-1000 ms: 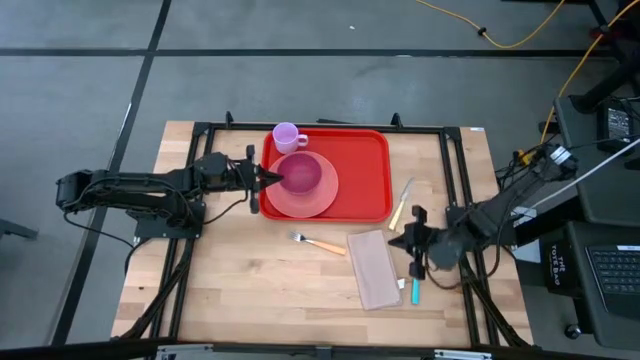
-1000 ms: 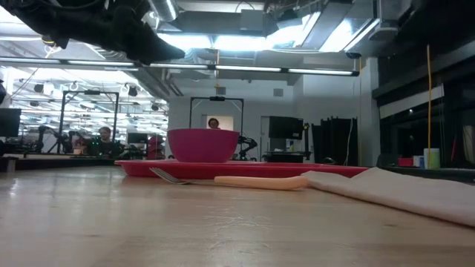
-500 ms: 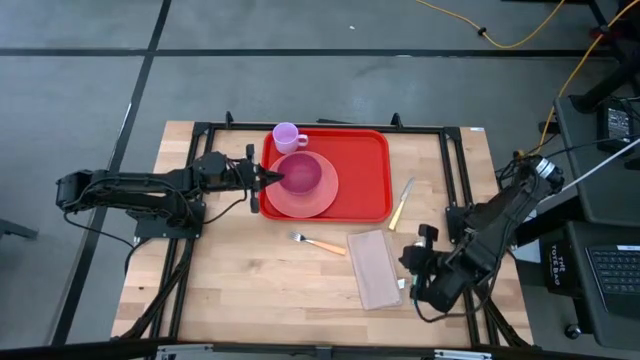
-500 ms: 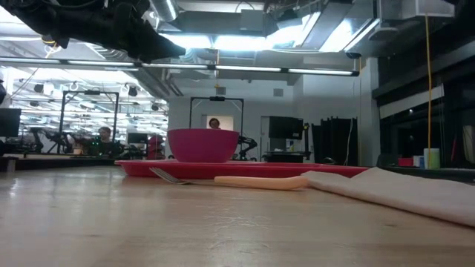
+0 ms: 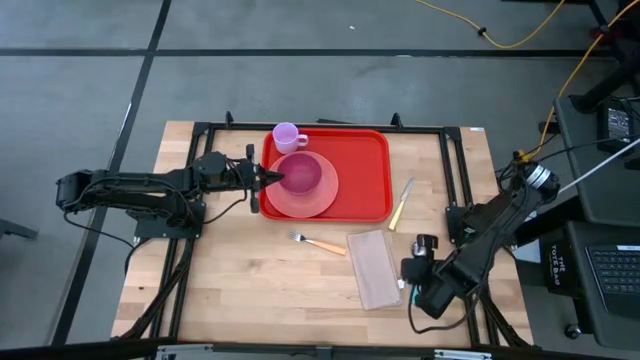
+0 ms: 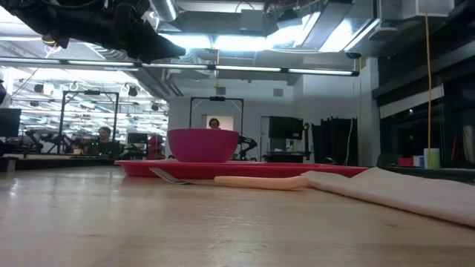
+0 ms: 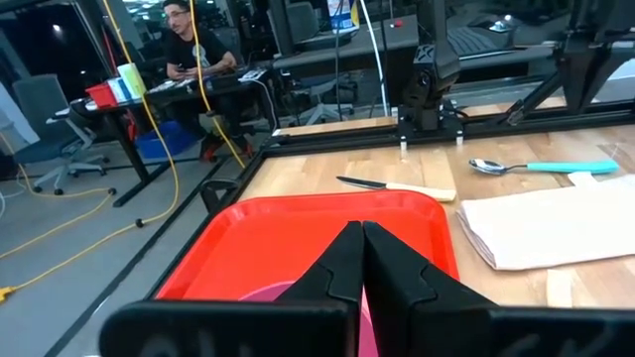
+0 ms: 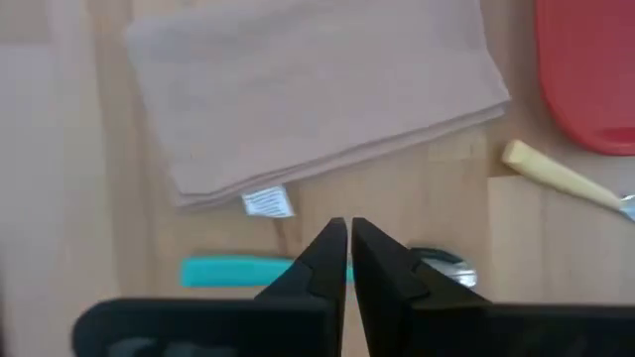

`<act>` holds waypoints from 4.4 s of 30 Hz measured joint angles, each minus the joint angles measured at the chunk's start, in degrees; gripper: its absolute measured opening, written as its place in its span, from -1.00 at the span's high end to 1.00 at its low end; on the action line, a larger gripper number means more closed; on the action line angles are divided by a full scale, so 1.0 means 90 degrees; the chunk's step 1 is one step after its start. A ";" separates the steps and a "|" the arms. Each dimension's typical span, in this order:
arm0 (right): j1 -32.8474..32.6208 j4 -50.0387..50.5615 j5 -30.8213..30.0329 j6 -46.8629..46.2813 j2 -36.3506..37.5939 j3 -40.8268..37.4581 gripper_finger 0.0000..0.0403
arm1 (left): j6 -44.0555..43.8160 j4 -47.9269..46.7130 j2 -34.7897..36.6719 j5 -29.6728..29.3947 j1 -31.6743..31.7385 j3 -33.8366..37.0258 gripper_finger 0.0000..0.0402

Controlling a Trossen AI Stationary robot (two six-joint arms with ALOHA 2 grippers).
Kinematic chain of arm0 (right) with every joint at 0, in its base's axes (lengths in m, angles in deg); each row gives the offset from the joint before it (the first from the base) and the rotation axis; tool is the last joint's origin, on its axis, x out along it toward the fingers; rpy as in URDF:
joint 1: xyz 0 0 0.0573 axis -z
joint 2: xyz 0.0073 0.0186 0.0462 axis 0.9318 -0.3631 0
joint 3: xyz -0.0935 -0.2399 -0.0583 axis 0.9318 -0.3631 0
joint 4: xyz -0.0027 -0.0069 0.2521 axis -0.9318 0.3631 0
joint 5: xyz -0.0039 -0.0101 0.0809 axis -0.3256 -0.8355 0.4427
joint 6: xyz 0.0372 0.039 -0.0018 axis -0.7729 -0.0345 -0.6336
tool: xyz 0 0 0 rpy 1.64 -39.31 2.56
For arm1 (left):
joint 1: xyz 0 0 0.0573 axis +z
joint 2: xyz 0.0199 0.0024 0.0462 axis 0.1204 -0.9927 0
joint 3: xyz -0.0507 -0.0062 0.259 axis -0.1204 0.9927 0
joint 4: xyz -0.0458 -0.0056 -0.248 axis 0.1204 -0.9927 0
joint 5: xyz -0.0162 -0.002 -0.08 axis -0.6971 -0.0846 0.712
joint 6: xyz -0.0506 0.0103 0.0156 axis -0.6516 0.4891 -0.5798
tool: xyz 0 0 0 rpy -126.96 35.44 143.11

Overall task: Set up tray
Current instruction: Put the brown napkin on the right of the pink plate on the red serving tray

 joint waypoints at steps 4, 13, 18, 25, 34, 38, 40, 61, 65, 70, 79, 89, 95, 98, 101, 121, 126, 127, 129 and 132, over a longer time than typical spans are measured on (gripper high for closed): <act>0.0000 -0.0027 0.0014 -0.0032 -0.0080 -0.0003 0.82 | 0.0002 0.0002 0.0000 0.0000 0.0000 0.0000 0.96; -0.0056 -0.0281 0.0599 -0.0720 -0.0297 -0.0006 0.40 | 0.0000 -0.0033 0.0000 0.0000 0.0000 0.0000 0.98; -0.0194 -0.0614 0.0845 -0.0711 -0.0521 -0.0006 0.21 | 0.0007 -0.0105 0.0000 0.0000 0.0000 0.0000 0.96; -0.0357 -0.0830 0.1326 -0.0329 -0.1202 -0.0008 0.20 | 0.0006 -0.0103 0.0000 0.0000 0.0000 0.0000 0.98; -0.0292 -0.1007 0.1889 -0.0209 -0.1785 0.0564 0.22 | -0.0061 -0.0104 0.0000 0.0000 0.0000 0.0000 0.96; -0.0301 -0.0776 0.1707 -0.0213 -0.2057 0.1046 0.22 | -0.0163 -0.0104 0.0000 0.0000 0.0000 0.0000 0.97; -0.0305 -0.0634 0.1607 -0.0193 -0.2293 0.1290 0.22 | -0.0163 -0.0104 0.0000 0.0000 -0.0001 0.0000 0.98; -0.0957 0.0386 -0.0258 -0.0390 -0.3402 0.2277 0.22 | -0.0158 -0.0100 0.0000 0.0000 -0.0001 0.0000 0.96; -0.0945 0.0366 -0.0260 -0.0217 -0.3402 0.2277 0.22 | -0.0157 -0.0100 0.0000 0.0000 0.0000 0.0000 0.96; -0.0950 0.0353 -0.0260 0.0360 -0.3402 0.2277 0.22 | -0.0155 -0.0100 0.0000 0.0000 0.0000 0.0000 0.98; -0.0947 -0.0019 -0.0263 0.1133 -0.3402 0.1942 0.22 | -0.0165 -0.0100 0.0000 0.0000 -0.0001 0.0000 0.96; -0.0971 -0.0088 -0.0203 0.1094 -0.3399 0.1594 0.22 | -0.0175 -0.0104 0.0002 0.0000 -0.0001 0.0000 0.98; -0.0976 -0.0174 -0.0248 0.1374 -0.3399 0.1573 0.22 | -0.0493 -0.0124 0.0002 0.0000 -0.0002 0.0000 0.96; -0.0975 -0.0174 -0.0355 0.1631 -0.3399 0.1573 0.22 | -0.0503 -0.0171 0.0002 0.0000 -0.0002 0.0000 0.97; -0.0971 -0.0171 -0.0355 0.1898 -0.3399 0.1573 0.22 | -0.0503 -0.0212 0.0002 0.0000 -0.0001 0.0000 0.98; -0.0993 -0.0229 -0.0442 0.2306 -0.3810 0.1597 0.22 | -0.0505 -0.0219 0.0002 0.0002 -0.0001 -0.0001 0.98; -0.0993 -0.0149 -0.0599 0.2290 -0.3827 0.1587 0.22 | -0.0505 -0.0219 0.0002 0.0002 -0.0001 -0.0001 0.96; -0.0992 -0.0146 -0.0617 0.2289 -0.3827 0.1583 0.22 | -0.0505 -0.0219 0.0002 0.0002 0.0000 0.0000 0.96; -0.0988 -0.0141 -0.0634 0.2289 -0.3832 0.1582 0.22 | -0.0505 -0.0221 0.0002 0.0002 -0.0002 -0.0002 0.96; -0.0986 -0.0109 -0.0665 0.2313 -0.3834 0.1580 0.22 | -0.0505 -0.0221 0.0002 0.0002 -0.0002 -0.0002 0.97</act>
